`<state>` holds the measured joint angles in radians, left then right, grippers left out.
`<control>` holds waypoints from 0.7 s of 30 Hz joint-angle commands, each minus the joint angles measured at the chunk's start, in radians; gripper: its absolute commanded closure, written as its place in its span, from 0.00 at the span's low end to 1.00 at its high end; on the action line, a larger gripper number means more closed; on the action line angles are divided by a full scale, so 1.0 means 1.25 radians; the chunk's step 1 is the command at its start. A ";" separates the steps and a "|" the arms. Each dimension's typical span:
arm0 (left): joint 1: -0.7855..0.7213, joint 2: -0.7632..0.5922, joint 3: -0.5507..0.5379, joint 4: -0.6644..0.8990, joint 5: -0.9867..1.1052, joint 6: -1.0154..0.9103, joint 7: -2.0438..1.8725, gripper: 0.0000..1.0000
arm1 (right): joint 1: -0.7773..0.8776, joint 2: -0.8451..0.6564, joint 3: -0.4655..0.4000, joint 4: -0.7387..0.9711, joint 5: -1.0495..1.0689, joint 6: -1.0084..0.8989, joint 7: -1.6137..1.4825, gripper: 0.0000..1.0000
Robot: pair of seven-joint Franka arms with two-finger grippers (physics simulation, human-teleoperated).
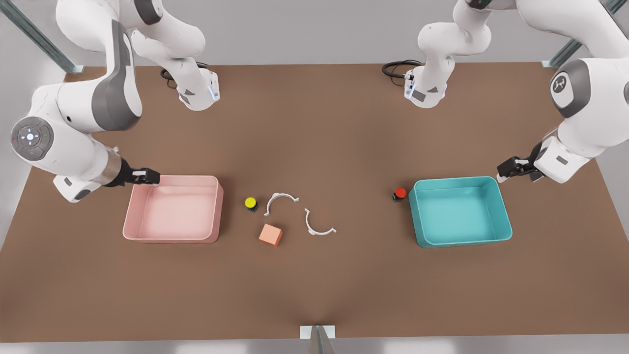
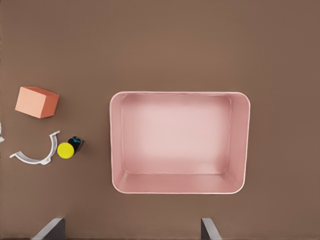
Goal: Place the red button in the blue storage box with the left arm, and place the yellow button in the pink storage box with the right arm
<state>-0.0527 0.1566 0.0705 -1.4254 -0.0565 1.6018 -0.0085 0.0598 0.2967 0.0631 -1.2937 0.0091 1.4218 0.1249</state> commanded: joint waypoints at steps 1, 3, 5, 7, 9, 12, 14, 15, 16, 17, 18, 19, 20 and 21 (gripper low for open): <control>0.000 0.008 0.000 0.000 0.001 0.008 0.078 0.00 | 0.001 0.033 0.005 -0.002 0.043 0.023 -0.003 0.00; 0.003 0.008 0.000 0.002 -0.003 0.010 -0.038 0.00 | 0.006 0.055 0.017 -0.002 0.043 0.046 -0.004 0.00; -0.055 0.019 -0.005 -0.002 -0.004 0.011 -0.489 0.00 | 0.009 0.064 0.021 -0.022 0.043 0.068 0.006 0.00; -0.111 0.054 -0.005 -0.006 -0.008 0.050 -0.926 0.00 | 0.009 0.068 0.056 -0.060 0.043 0.122 0.067 0.00; -0.151 0.097 -0.005 -0.010 -0.008 0.102 -1.188 0.00 | 0.025 0.098 0.067 -0.062 0.044 0.140 0.121 0.00; -0.180 0.092 -0.005 -0.085 -0.019 0.189 -1.388 0.00 | 0.092 0.126 0.070 -0.062 0.043 0.193 0.220 0.00; -0.195 0.070 -0.005 -0.184 -0.020 0.268 -1.484 0.00 | 0.129 0.171 0.072 -0.063 0.039 0.219 0.228 0.00; -0.207 0.072 -0.005 -0.213 -0.019 0.303 -1.512 0.00 | 0.134 0.186 0.072 -0.062 0.039 0.224 0.229 0.00; -0.218 0.071 -0.005 -0.245 -0.019 0.340 -1.541 0.00 | 0.148 0.204 0.072 -0.063 0.039 0.249 0.229 0.00; -0.223 0.072 -0.005 -0.277 -0.019 0.379 -1.576 0.00 | 0.148 0.214 0.072 -0.063 0.033 0.279 0.228 0.00; -0.230 0.075 -0.005 -0.305 -0.019 0.407 -1.589 0.00 | 0.163 0.258 0.072 -0.074 0.006 0.335 0.228 0.00; -0.232 0.083 -0.005 -0.322 -0.020 0.419 -1.591 0.00 | 0.164 0.273 0.072 -0.100 0.004 0.389 0.228 0.00; -0.232 0.091 -0.005 -0.329 -0.021 0.423 -1.592 0.00 | 0.164 0.280 0.072 -0.122 0.003 0.435 0.228 0.00; -0.232 0.092 -0.005 -0.357 -0.021 0.456 -1.592 0.00 | 0.160 0.289 0.071 -0.137 0.001 0.458 0.261 0.00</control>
<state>-0.3420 0.2712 0.0641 -1.8498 -0.0818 2.0121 -1.0960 0.2600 0.6515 0.1526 -1.4500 0.0236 1.8098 0.2769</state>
